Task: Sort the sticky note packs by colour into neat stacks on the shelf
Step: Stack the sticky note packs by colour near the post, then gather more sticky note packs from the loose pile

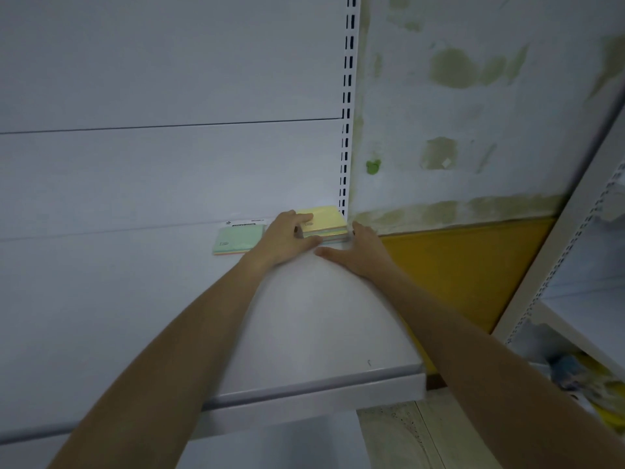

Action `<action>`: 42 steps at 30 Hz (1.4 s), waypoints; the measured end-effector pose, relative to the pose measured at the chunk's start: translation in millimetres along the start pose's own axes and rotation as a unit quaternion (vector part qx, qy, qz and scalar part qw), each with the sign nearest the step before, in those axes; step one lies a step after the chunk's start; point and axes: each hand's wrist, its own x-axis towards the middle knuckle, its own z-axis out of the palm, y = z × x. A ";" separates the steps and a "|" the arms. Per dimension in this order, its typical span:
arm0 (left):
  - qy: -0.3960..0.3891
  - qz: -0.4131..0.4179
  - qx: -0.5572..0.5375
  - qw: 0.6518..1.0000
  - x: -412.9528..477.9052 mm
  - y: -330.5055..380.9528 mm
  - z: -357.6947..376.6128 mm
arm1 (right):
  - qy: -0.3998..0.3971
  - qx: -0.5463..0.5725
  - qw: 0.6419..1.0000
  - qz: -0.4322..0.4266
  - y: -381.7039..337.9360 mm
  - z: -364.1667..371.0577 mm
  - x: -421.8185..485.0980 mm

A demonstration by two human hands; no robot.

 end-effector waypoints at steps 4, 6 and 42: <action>0.008 0.009 0.016 1.000 -2.5 1.8 -1.2 | -0.008 0.001 1.000 0.008 -1.5 -1.8 -1.3; 0.005 0.009 0.014 1.000 -3.7 3.1 -1.7 | -0.010 0.001 1.000 0.007 -2.1 -1.9 -2.0; 0.177 -0.260 0.358 0.879 -369.8 -330.0 -387.2 | -0.098 -0.124 0.903 -0.400 -442.1 259.5 -100.4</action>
